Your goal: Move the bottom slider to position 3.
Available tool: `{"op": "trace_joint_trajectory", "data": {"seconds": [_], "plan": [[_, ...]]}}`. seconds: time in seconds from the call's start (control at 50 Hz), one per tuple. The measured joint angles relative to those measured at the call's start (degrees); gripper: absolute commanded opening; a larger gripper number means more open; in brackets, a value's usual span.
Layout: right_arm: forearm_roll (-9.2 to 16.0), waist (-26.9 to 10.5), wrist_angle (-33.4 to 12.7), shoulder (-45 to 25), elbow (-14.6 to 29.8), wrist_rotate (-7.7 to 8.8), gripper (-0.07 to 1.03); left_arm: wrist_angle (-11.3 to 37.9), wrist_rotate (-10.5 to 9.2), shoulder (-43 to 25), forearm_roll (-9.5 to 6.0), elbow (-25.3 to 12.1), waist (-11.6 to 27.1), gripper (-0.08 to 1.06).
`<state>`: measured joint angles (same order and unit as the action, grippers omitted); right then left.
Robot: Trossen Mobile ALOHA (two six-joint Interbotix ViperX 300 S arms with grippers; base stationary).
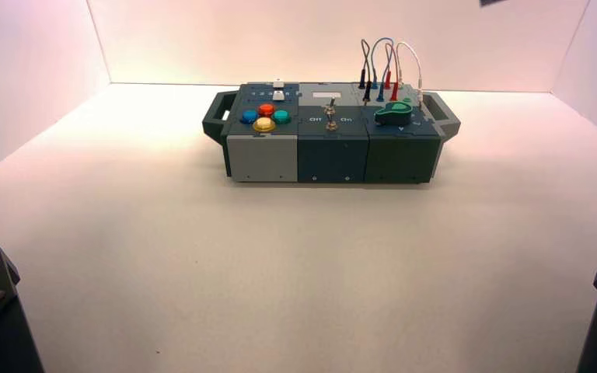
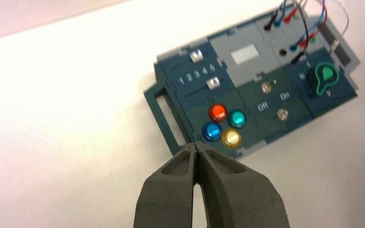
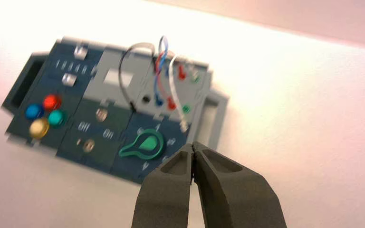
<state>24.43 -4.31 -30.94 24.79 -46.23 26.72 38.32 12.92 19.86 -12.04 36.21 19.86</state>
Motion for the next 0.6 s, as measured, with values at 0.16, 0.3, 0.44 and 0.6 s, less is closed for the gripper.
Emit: {"op": "trace_joint_trajectory", "data": {"seconds": [0.16,0.3,0.44,0.6], "plan": [[0.2,-2.7,-2.6,-0.4,1.3,0.44,-0.02,3.5,0.00,-2.5,-0.09,-3.3,0.4,-0.03],[0.3,-4.2,-3.3,-0.4,1.6,0.53,-0.02,3.9,0.00,-6.9,-0.09,-6.9,2.3,-0.03],[0.3,-4.2,-3.5,-0.4,1.6,0.53,-0.02,4.0,-0.26,-12.7,-0.18,-10.8,5.1,-0.03],[0.3,-4.5,-3.5,-1.4,1.6,0.53,-0.02,3.9,-4.92,-20.2,-0.35,-14.6,6.7,-0.03]]}}
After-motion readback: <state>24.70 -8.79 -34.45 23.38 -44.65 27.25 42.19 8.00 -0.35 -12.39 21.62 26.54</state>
